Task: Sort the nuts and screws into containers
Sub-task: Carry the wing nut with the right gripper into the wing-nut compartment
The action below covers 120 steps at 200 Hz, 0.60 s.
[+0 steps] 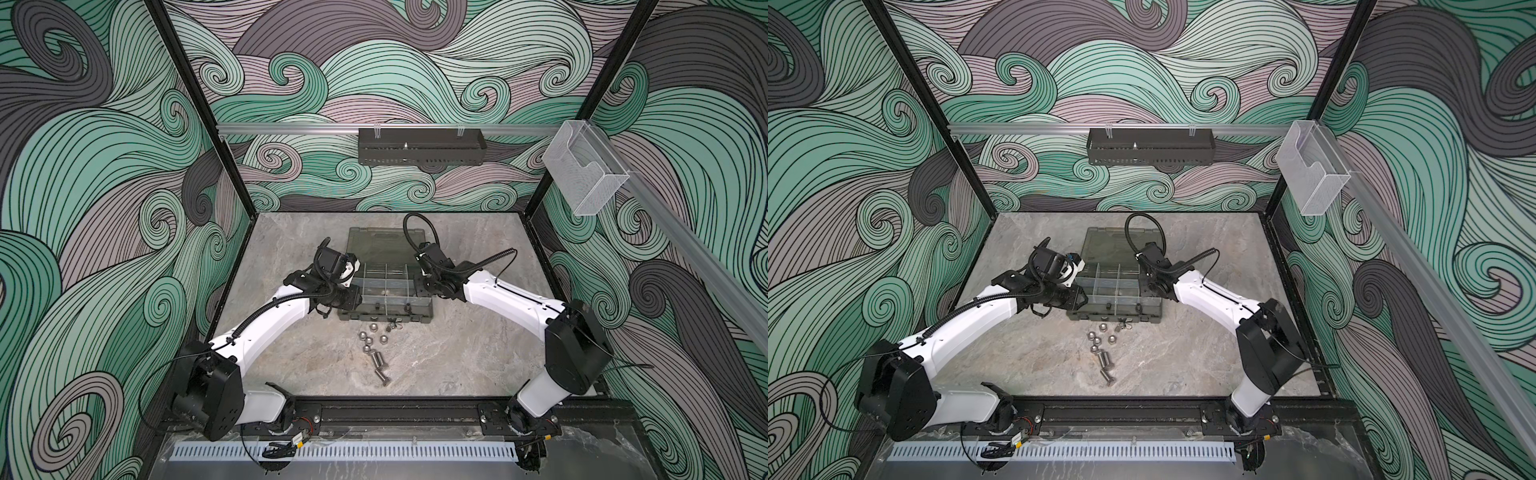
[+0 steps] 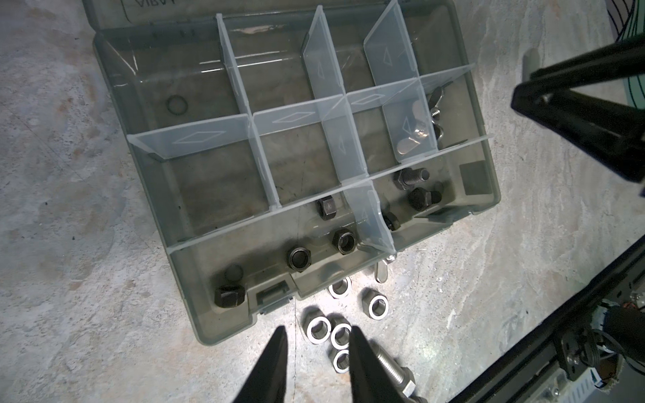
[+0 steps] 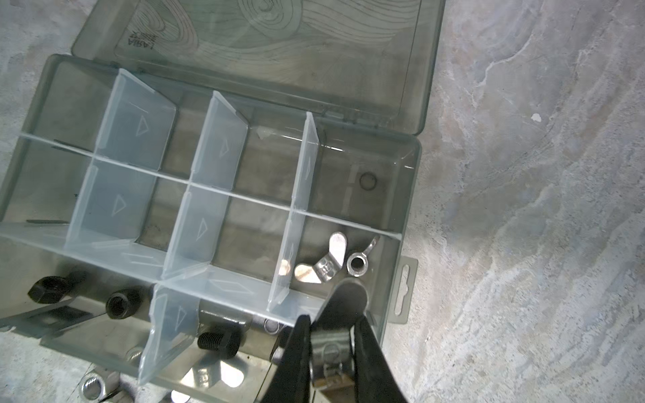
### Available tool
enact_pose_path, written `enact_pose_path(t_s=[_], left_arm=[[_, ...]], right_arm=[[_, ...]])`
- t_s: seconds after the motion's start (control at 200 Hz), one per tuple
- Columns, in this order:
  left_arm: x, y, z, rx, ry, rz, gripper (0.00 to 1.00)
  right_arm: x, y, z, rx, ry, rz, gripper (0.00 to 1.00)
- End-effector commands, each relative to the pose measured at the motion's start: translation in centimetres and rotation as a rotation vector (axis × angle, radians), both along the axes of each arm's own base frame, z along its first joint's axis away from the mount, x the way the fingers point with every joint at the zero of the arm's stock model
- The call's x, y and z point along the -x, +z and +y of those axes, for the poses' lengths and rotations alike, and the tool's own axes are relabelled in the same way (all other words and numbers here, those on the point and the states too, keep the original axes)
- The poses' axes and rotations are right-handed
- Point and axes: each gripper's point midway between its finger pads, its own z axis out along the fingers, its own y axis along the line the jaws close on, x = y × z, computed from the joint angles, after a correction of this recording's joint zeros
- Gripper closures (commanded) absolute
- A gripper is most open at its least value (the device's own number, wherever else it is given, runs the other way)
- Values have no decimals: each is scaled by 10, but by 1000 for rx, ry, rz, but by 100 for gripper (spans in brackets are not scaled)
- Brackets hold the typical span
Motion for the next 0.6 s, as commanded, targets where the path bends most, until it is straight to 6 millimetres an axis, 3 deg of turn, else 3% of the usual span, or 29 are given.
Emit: enact_pose_path(t_s=[0.0, 0.305, 0.595], left_arm=[[3, 7, 1, 34, 17, 5, 66], [12, 7, 2, 62, 39, 21, 66], [17, 3, 2, 81, 55, 41, 66]], right_arm=[[-9, -3, 5, 6, 41, 19, 81], [-14, -27, 15, -14, 60, 84, 79], [-14, -31, 14, -11, 55, 95, 75]])
